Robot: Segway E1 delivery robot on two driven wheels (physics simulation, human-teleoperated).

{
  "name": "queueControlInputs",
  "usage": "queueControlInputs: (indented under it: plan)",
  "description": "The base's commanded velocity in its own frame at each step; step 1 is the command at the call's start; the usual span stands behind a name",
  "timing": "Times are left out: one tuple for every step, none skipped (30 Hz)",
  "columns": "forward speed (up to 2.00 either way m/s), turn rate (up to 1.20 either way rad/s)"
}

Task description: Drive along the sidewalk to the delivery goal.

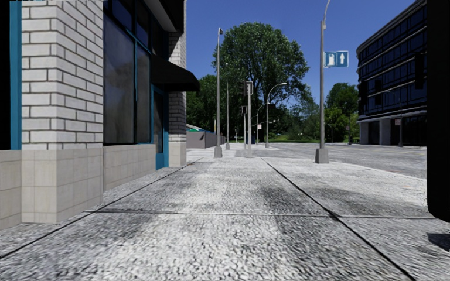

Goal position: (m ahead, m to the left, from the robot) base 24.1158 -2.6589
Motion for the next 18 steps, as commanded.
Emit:
queueControlInputs:
  plan:
    - [2.0, 0.0]
    - [2.0, 0.0]
    - [2.0, 0.0]
    - [2.0, 0.0]
    - [2.0, 0.0]
    - [2.0, 0.0]
    - [2.0, 0.0]
    - [2.0, 0.0]
    - [2.0, 0.0]
    - [2.0, 0.0]
    - [2.0, 0.0]
    - [2.0, 0.0]
    - [2.0, 0.0]
    - [2.0, 0.0]
    - [2.0, 0.0]
    - [2.0, 0.0]
    - [2.0, 0.0]
    - [2.0, 0.0]
